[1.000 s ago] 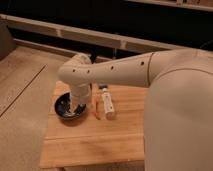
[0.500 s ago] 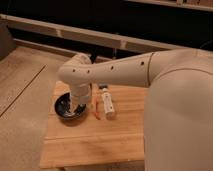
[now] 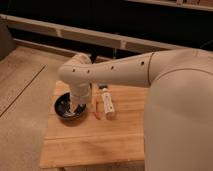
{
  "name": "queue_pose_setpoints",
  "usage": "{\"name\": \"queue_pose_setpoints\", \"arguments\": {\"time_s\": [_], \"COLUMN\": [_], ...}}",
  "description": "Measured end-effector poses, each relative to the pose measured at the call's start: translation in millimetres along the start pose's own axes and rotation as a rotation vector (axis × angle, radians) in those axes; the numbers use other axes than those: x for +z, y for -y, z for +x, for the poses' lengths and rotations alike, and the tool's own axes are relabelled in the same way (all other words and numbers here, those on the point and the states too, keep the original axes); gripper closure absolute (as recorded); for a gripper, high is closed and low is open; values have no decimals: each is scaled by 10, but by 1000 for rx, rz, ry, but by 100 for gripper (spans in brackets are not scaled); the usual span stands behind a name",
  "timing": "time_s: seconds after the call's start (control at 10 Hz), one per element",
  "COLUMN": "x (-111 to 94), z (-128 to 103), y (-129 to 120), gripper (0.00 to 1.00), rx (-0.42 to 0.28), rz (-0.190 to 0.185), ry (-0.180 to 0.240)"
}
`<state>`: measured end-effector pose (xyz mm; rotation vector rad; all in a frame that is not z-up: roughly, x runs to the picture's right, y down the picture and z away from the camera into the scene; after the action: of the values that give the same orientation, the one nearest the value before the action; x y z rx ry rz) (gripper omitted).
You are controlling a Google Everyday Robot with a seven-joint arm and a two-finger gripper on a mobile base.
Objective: Place the bottle in the ceramic bowl
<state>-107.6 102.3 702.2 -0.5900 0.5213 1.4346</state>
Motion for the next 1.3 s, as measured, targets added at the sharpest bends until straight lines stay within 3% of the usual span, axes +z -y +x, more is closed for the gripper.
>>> {"name": "queue_pose_setpoints", "arguments": {"time_s": [0.6,0.7,0.9,1.0,1.1,1.2,1.3], "x": [0,-26,-130,-317,-430,-634,-724], "z": [-5,-68,-312,-595,-706,-819,-860], "y": [-1,-1,8,28,40,43,40], "gripper": [35,35,35,35,35,35,35], "rx": [-1,-3,-11,-35,-51,-76,-89], "rz": [2,-3,-30,-71,-93,-135,-152], "ry": [2,27,125,261,328,426,466]}}
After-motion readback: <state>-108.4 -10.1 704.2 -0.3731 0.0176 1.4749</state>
